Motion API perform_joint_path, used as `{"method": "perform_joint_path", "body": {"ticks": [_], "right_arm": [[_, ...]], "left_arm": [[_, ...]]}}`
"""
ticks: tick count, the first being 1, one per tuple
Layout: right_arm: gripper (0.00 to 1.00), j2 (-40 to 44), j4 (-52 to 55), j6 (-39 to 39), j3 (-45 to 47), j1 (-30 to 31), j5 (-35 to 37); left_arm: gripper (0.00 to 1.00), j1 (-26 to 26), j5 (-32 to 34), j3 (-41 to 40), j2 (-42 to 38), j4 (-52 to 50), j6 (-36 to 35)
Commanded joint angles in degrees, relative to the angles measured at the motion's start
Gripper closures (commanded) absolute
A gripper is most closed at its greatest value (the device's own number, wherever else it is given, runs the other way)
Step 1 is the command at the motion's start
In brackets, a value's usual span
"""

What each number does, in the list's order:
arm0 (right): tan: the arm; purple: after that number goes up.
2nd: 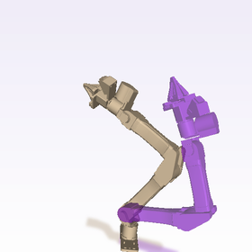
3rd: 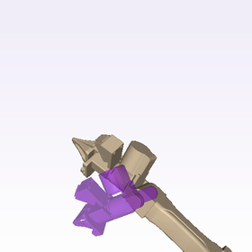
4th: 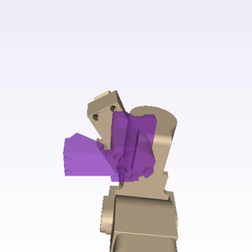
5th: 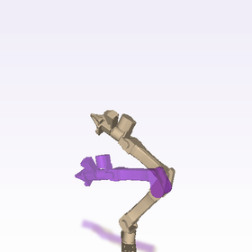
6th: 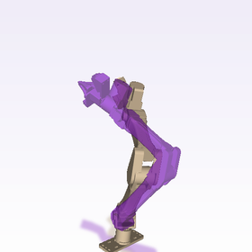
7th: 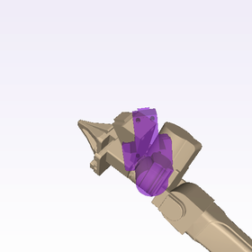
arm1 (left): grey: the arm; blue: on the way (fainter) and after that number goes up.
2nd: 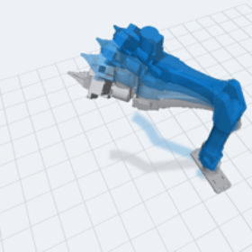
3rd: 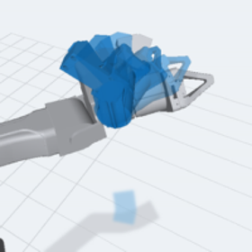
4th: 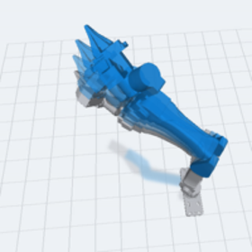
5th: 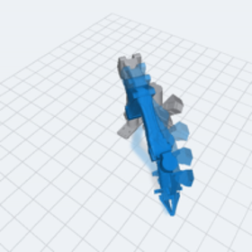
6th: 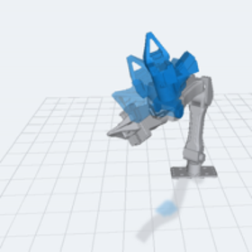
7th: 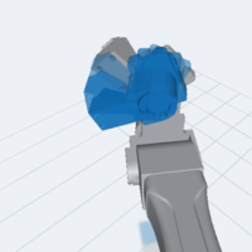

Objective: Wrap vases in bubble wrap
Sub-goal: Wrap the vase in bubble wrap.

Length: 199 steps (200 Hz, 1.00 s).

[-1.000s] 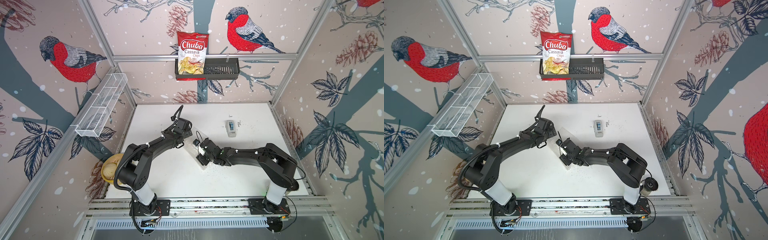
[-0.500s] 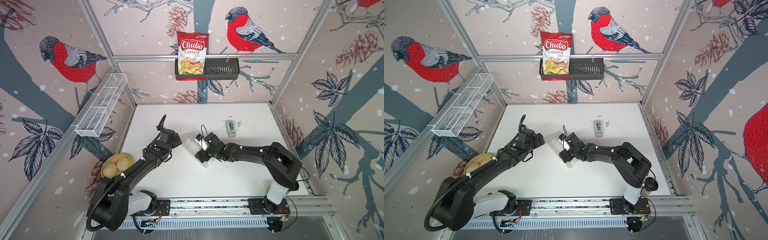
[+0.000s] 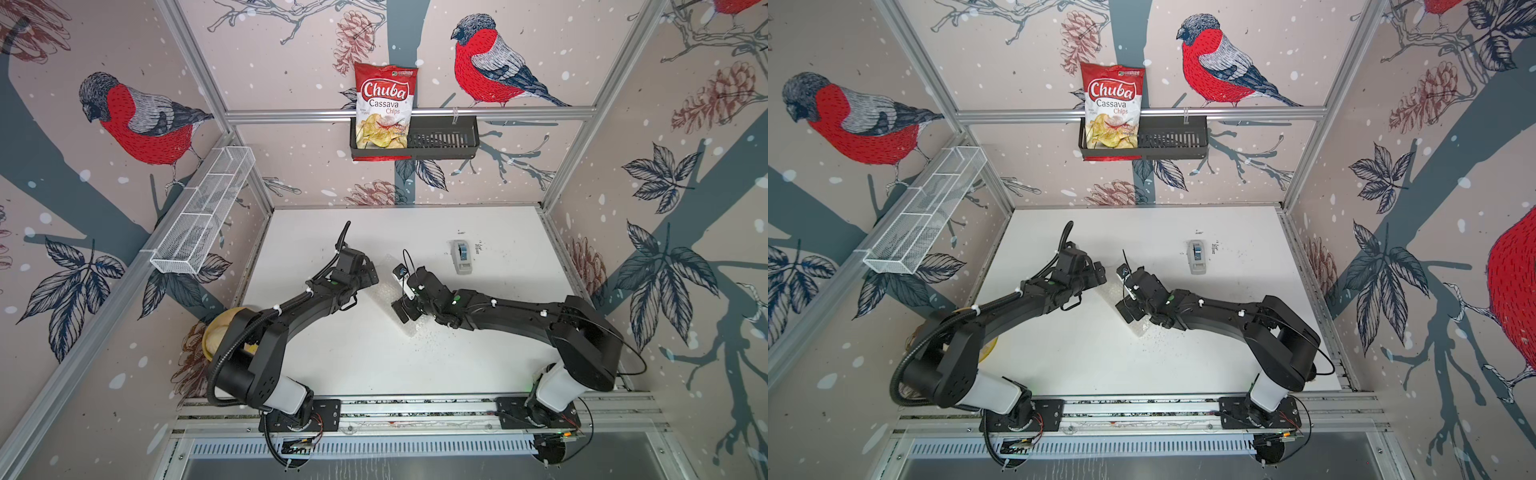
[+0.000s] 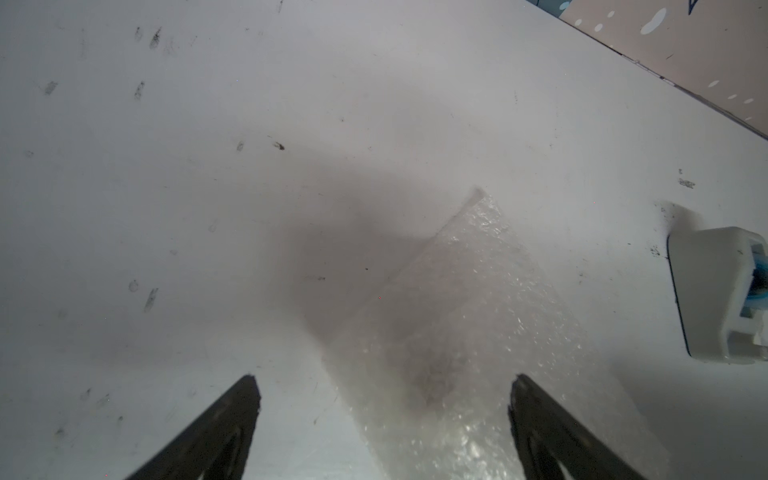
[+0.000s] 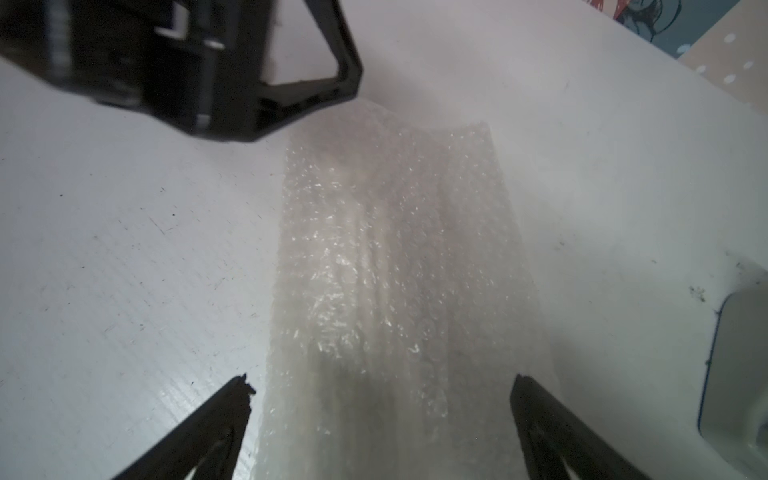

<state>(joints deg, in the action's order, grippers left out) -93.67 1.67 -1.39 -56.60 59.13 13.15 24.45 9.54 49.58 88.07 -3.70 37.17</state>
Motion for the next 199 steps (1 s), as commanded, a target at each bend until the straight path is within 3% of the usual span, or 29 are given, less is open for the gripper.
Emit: {"method": "perform_joint_path", "body": {"ticks": [1,49,89,147,199], "right_arm": [[0.01,-0.09,-1.07,3.11,-0.59,2.74,5.81],[0.01,-8.47,-0.64,8.44,-5.98,5.53,10.85],[0.01,-12.68,0.23,10.53,-8.43,5.06,13.49],[0.0,-13.34,1.1,9.02,-8.05,0.88,5.22],[0.09,-13.38,0.95,7.28,-7.47,-3.58,-4.51]], "left_arm": [[0.06,-0.59,5.15,3.76,2.59,-7.5,2.08],[0.06,-6.05,4.74,-1.38,-3.17,-7.24,6.22],[0.06,-6.95,5.12,-4.54,-6.55,-6.87,5.84],[0.06,-6.95,3.72,-4.8,-6.4,-6.85,5.37],[0.06,-6.94,1.31,-6.52,-10.56,-8.51,5.03]]}}
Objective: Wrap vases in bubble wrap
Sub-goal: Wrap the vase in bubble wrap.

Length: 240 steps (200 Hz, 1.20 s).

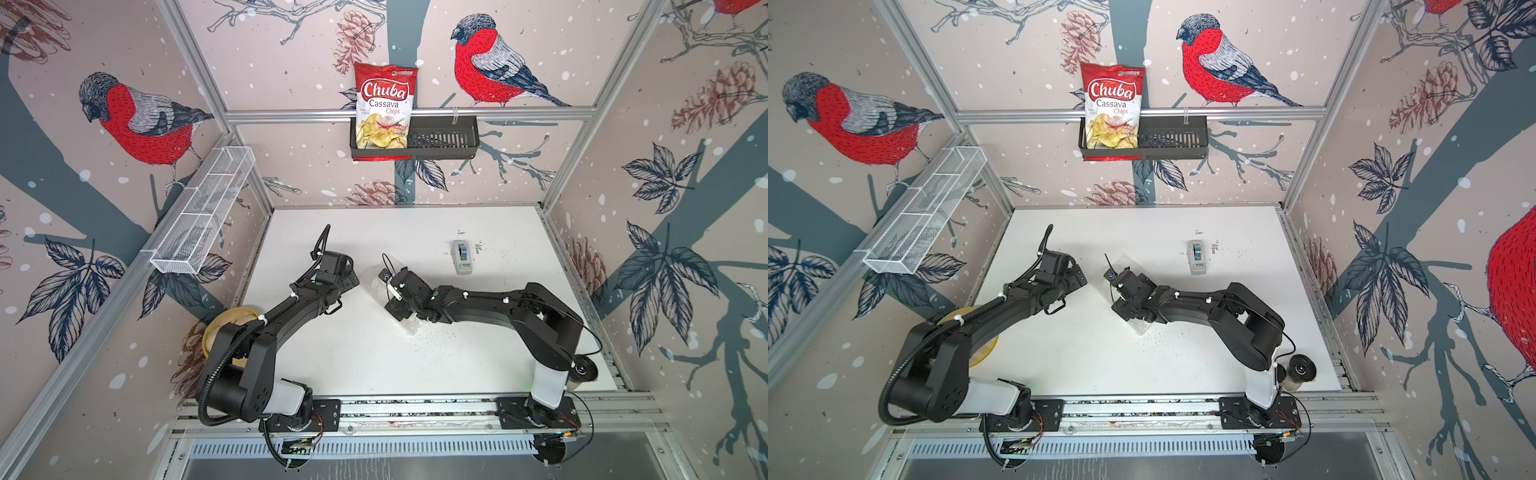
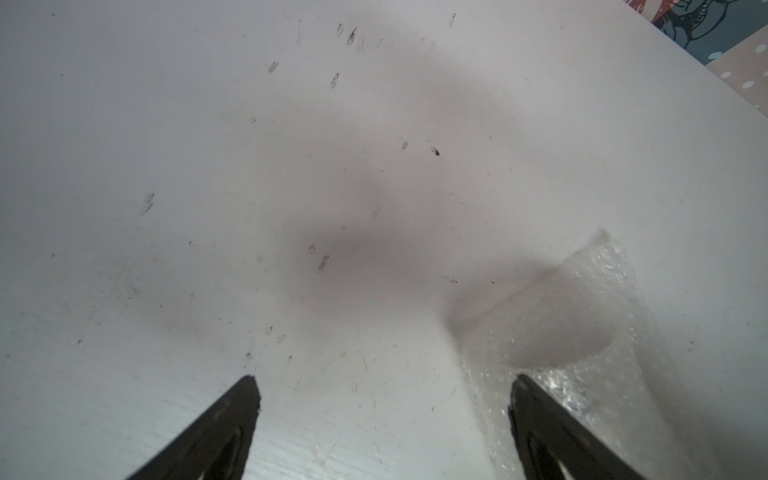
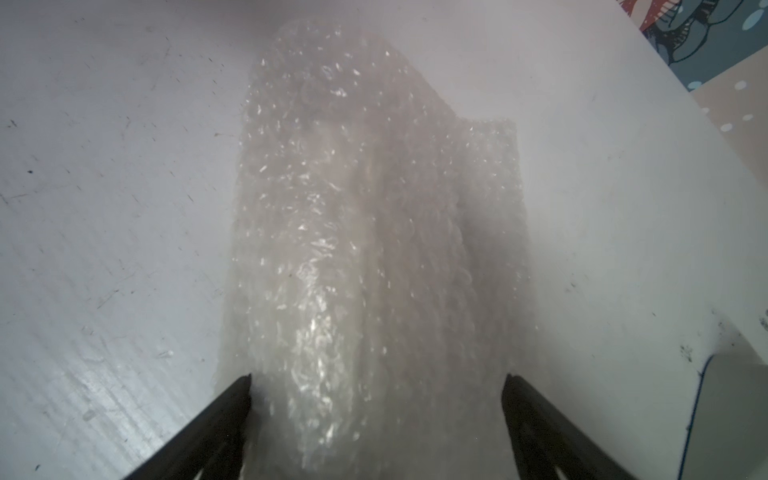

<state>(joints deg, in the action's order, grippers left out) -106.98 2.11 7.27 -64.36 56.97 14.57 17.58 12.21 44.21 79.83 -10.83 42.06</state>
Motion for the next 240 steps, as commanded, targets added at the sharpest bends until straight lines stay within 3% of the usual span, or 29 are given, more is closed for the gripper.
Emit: {"method": "perform_joint_path", "body": {"ticks": [1,26,68,106,140,174,201,240], "right_arm": [[0.09,-0.11,0.52,-1.42,0.29,-1.51,-6.08],[0.11,-1.07,1.13,-2.03,-0.31,-3.23,-9.75],[0.14,-2.44,1.87,-3.85,-0.94,-5.81,-16.53],[0.2,-1.33,-0.06,-7.03,0.27,-7.63,-22.74],[0.2,-0.21,-0.16,-9.0,0.48,-8.96,-26.22],[0.05,0.73,3.67,-9.92,-1.44,-9.2,-19.38],[0.04,4.0,5.74,-10.9,-1.52,-9.4,-15.23],[0.06,10.21,6.51,-14.39,2.34,-10.88,-16.5]], "left_arm": [[0.06,-0.04,-1.42,-1.23,-2.45,-1.43,0.17],[0.06,-0.04,-3.72,-3.49,-6.18,-2.35,0.29],[0.06,-0.08,-13.29,-9.33,-12.18,-0.4,0.34],[0.06,-0.08,-16.28,-15.72,-18.57,1.38,3.0],[0.06,0.03,-19.97,-19.98,-20.49,6.18,5.04],[0.06,0.85,-18.82,-18.54,-18.95,5.7,4.49],[0.06,2.15,-16.56,-16.15,-17.03,6.64,2.67],[0.06,2.7,-10.58,-5.38,-7.04,3.13,-3.7]]}}
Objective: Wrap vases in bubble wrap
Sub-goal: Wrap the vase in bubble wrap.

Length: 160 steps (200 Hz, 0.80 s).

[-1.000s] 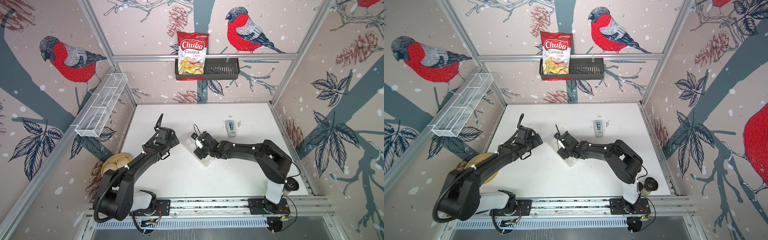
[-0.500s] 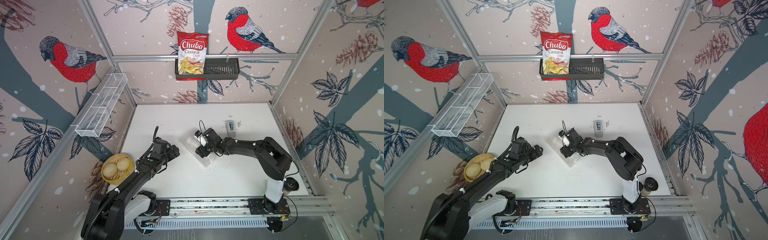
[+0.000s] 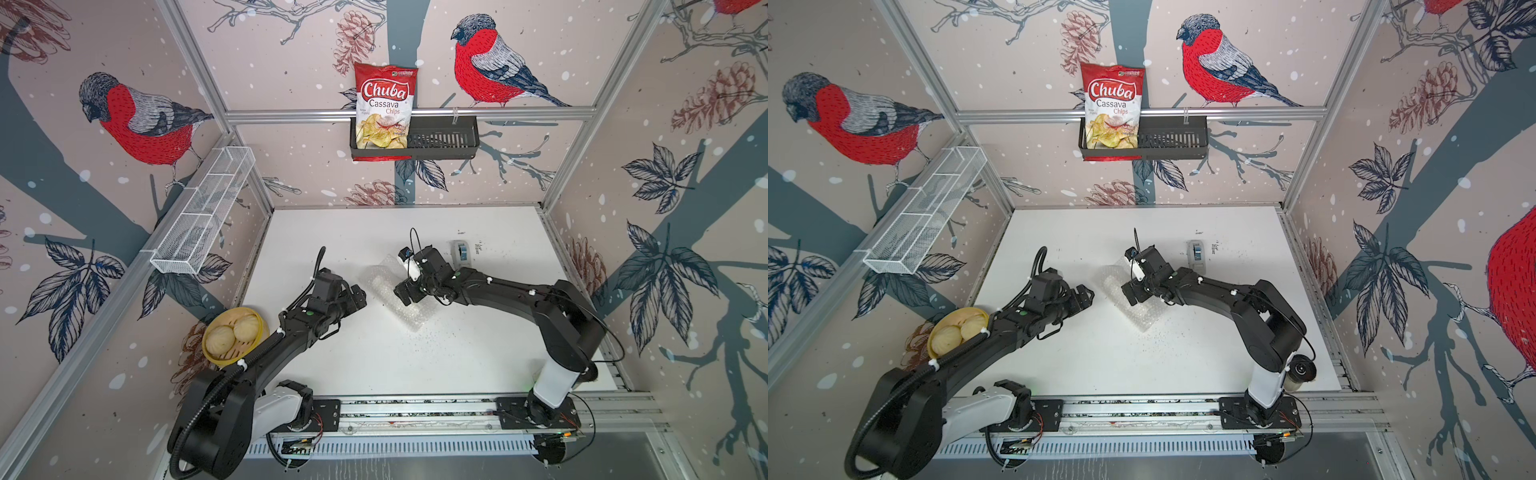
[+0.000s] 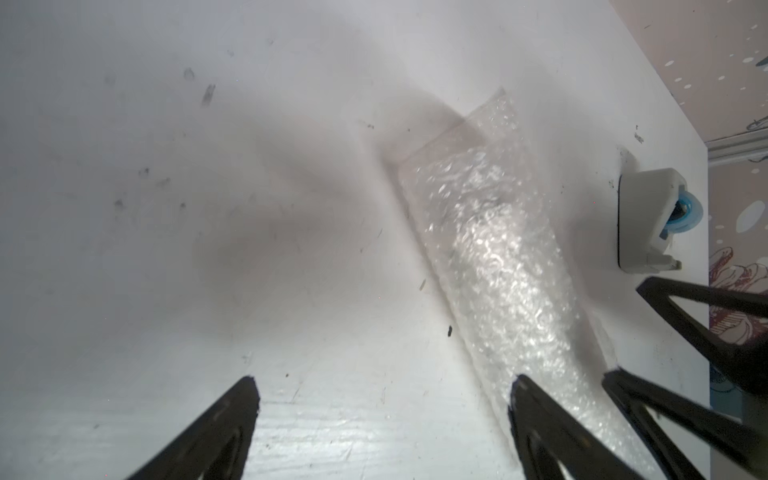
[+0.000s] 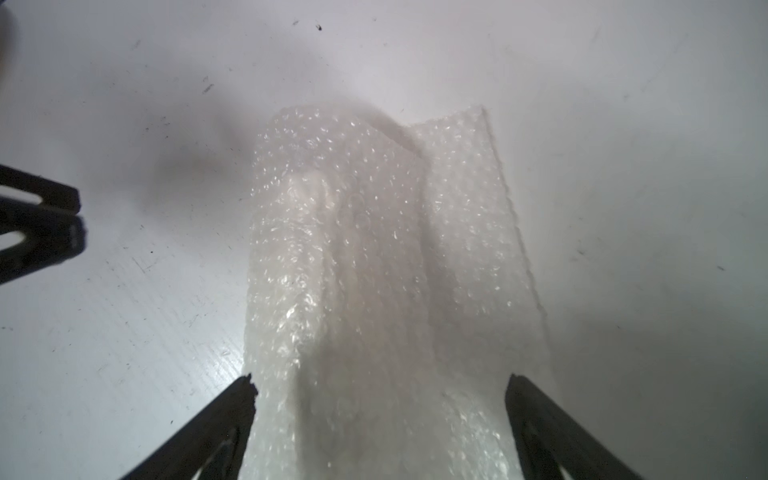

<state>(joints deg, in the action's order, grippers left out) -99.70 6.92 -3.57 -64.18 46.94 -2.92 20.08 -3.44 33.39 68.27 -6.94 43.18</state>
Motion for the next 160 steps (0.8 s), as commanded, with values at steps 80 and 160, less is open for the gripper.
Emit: {"method": "perform_joint_path", "body": {"ticks": [80,160], "right_arm": [[0.12,20.31,-7.39,-20.77,23.48,-4.49,-8.46],[0.49,18.82,-18.46,-26.7,27.93,-5.01,-14.56]], "left_arm": [[0.06,2.63,9.4,26.14,25.71,-5.98,-9.32],[0.07,3.57,11.26,33.31,34.21,-9.08,-9.52]]}}
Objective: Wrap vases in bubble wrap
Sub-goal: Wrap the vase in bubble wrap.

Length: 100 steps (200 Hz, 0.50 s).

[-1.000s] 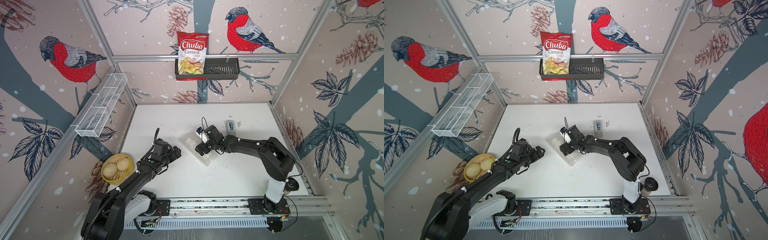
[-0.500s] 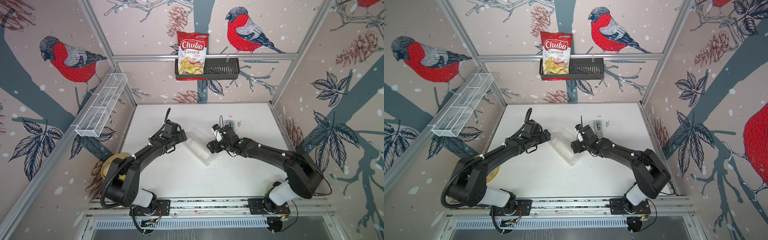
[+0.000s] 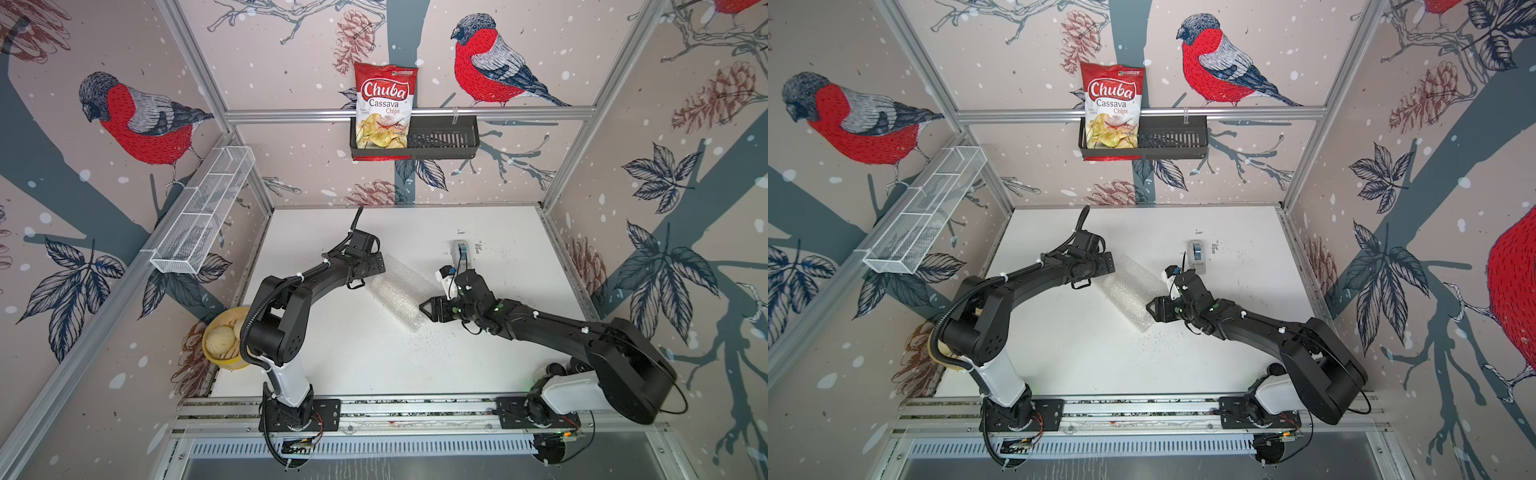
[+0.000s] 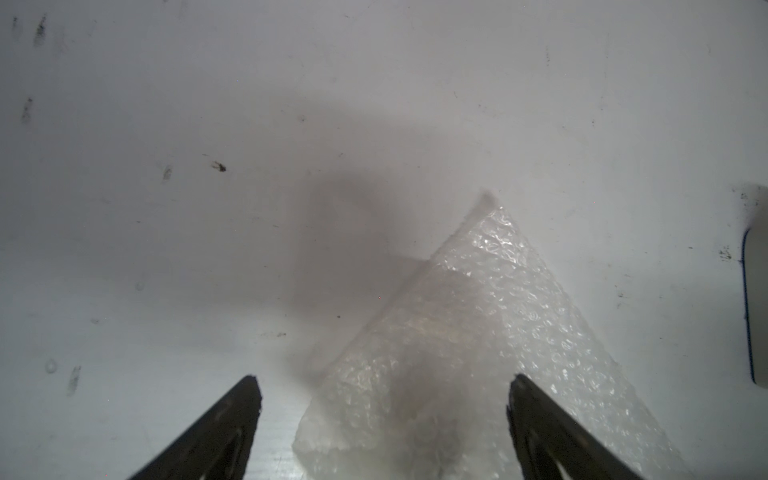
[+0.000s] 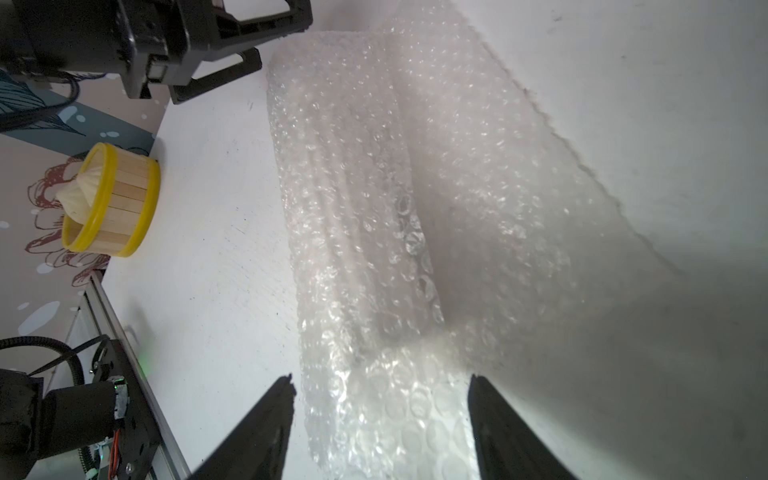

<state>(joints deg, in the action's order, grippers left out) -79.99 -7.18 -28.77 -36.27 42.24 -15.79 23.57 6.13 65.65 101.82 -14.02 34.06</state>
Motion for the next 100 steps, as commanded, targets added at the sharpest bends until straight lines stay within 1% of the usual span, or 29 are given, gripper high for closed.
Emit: {"method": "perform_joint_path", "body": {"ticks": [1,19,41,61,84,100], "right_arm": [[0.5,-0.97,-4.39,-1.48,-0.01,-0.31,-1.69],[0.66,-1.57,-4.43,-1.13,-0.61,-1.04,-1.98],[0.82,-1.57,-3.47,0.05,-1.64,-1.88,-1.49],[0.86,-1.45,-2.92,0.39,-1.81,-3.07,-1.86],[0.88,-0.88,-3.37,0.43,-0.78,-3.48,-2.2],[0.92,-0.8,-3.07,0.78,-0.81,-3.87,-2.19]], "left_arm": [[0.07,0.07,1.69,1.05,0.7,-2.03,-0.4],[0.07,0.07,1.99,1.55,0.85,-2.58,-0.62],[0.07,0.07,2.69,1.68,0.68,-3.27,-0.83],[0.07,0.07,2.92,1.77,0.54,-3.52,-0.85],[0.07,0.07,2.98,1.68,0.58,-3.65,-0.75],[0.07,0.07,3.22,1.83,0.66,-3.67,-0.75]]}}
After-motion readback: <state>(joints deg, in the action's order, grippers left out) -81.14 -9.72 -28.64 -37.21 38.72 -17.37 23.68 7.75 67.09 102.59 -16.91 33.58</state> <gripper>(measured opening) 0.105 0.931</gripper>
